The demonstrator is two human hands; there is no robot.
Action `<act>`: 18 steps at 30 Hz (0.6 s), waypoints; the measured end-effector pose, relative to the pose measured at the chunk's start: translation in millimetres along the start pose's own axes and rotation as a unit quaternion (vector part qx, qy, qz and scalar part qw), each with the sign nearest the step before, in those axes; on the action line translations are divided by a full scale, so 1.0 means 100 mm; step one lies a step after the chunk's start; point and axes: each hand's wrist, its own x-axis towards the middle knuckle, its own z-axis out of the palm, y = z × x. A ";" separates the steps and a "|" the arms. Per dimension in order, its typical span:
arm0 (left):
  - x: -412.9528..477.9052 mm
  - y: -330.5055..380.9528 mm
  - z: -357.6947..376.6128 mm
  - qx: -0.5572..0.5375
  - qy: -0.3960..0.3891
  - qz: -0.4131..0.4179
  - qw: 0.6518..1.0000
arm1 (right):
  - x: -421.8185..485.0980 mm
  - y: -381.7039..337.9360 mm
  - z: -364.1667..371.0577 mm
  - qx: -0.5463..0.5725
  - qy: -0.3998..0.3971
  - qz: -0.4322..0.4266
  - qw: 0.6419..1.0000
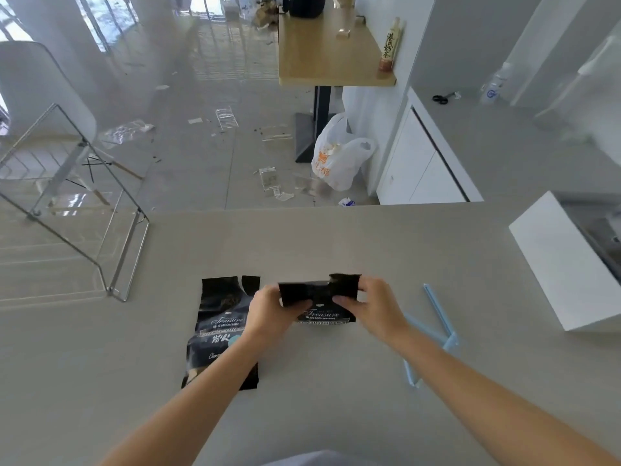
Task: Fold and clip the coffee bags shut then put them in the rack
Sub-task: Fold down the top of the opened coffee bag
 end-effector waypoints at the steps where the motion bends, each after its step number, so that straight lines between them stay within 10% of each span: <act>1: -0.01 -0.01 0.00 0.027 -0.014 0.015 0.999 | -0.01 0.02 -0.01 -0.016 -0.022 0.015 1.000; 18: 0.01 -0.02 0.12 -0.054 -0.003 0.009 0.998 | -0.01 0.16 -0.08 0.053 0.031 0.016 0.998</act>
